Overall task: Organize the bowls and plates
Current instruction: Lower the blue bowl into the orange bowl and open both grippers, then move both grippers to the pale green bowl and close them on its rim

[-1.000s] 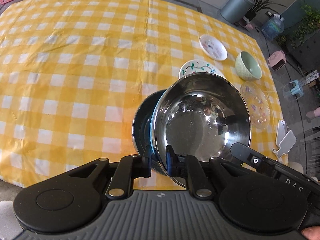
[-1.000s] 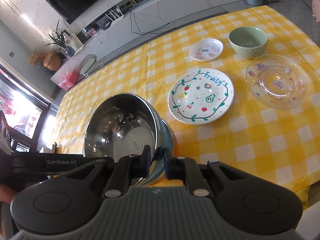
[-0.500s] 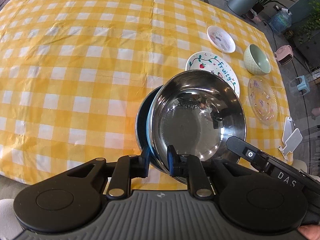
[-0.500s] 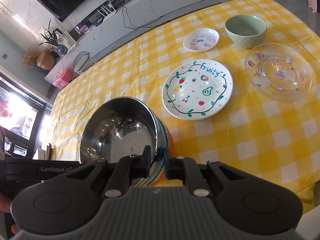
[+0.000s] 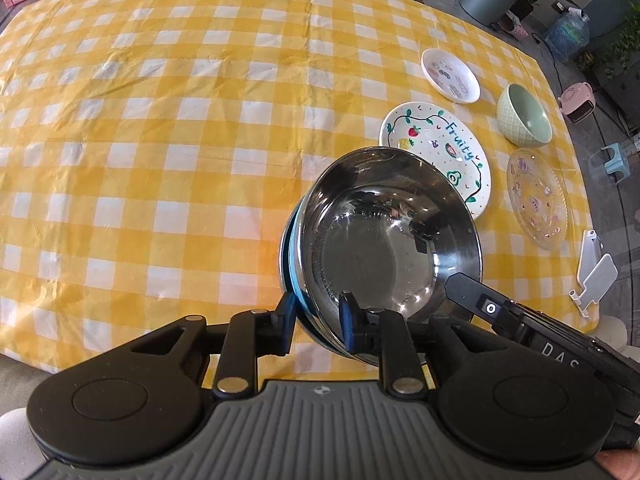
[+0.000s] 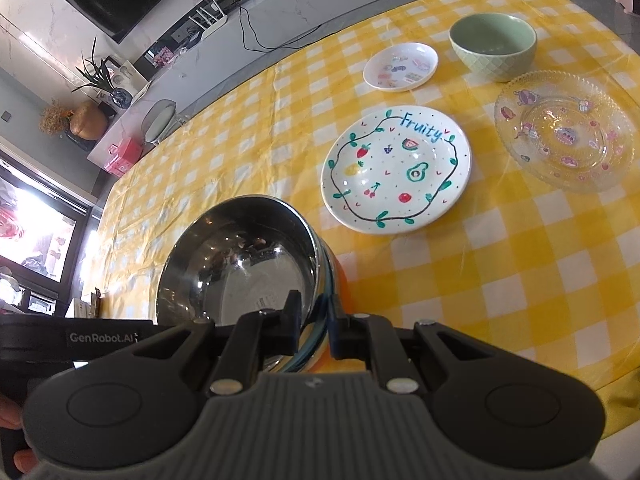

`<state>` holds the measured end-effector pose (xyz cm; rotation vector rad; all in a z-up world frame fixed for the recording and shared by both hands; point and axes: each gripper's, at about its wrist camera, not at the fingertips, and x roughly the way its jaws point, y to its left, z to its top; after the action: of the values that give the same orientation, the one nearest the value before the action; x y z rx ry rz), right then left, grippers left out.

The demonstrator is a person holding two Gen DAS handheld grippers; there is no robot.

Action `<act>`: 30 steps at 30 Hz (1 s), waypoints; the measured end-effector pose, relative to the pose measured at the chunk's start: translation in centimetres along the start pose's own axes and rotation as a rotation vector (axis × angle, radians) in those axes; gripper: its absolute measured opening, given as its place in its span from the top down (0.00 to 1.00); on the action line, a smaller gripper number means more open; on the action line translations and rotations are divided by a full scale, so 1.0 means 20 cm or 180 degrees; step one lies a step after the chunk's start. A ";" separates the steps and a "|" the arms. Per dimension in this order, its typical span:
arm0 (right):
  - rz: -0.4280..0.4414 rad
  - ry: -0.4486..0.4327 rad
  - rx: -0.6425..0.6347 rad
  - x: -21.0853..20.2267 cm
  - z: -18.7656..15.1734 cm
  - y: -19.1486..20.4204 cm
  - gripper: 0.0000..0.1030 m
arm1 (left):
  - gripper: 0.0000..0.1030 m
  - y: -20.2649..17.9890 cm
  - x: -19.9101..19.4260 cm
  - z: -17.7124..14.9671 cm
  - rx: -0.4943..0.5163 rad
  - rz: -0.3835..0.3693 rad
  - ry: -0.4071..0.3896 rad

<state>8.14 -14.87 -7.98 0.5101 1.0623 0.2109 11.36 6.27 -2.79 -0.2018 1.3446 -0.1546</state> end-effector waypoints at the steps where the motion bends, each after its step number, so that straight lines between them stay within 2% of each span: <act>1: -0.0009 0.0004 -0.0005 0.01 0.00 0.00 0.89 | 0.76 0.00 0.00 0.00 -0.0008 -0.0004 -0.0001; 6: -0.0009 -0.0008 -0.0016 0.01 0.00 0.01 0.88 | 0.76 0.03 -0.02 0.00 -0.0045 -0.0008 -0.0059; 10: -0.0046 -0.0027 -0.0065 0.01 0.00 0.02 0.87 | 0.67 0.02 -0.08 0.01 0.0024 0.0020 -0.0221; 12: -0.0040 -0.0050 -0.0046 0.00 -0.01 0.02 0.83 | 0.63 0.01 -0.11 0.02 0.0053 0.0023 -0.0302; 14: -0.0047 -0.0087 -0.0019 -0.02 0.00 0.02 0.62 | 0.61 0.01 -0.14 0.02 0.0027 -0.0008 -0.0415; 15: -0.0044 -0.0110 -0.0028 -0.03 0.00 0.02 0.59 | 0.61 0.02 -0.16 0.02 -0.0040 -0.0091 -0.0515; 18: -0.0076 -0.0203 -0.0108 -0.08 0.00 0.03 0.59 | 0.61 0.02 -0.21 0.00 -0.0171 -0.0315 -0.0689; 23: -0.0155 -0.0425 -0.0237 -0.20 0.02 0.03 0.58 | 0.61 -0.08 -0.30 -0.02 0.0054 -0.0338 -0.0942; 30: -0.0345 -0.0751 -0.0274 -0.38 0.11 -0.08 0.58 | 0.61 -0.29 -0.32 0.01 0.0339 -0.0439 -0.0889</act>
<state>6.41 -20.03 -2.05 0.3881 0.8443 0.0972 10.21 2.17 4.65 -0.2179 1.0419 -0.3026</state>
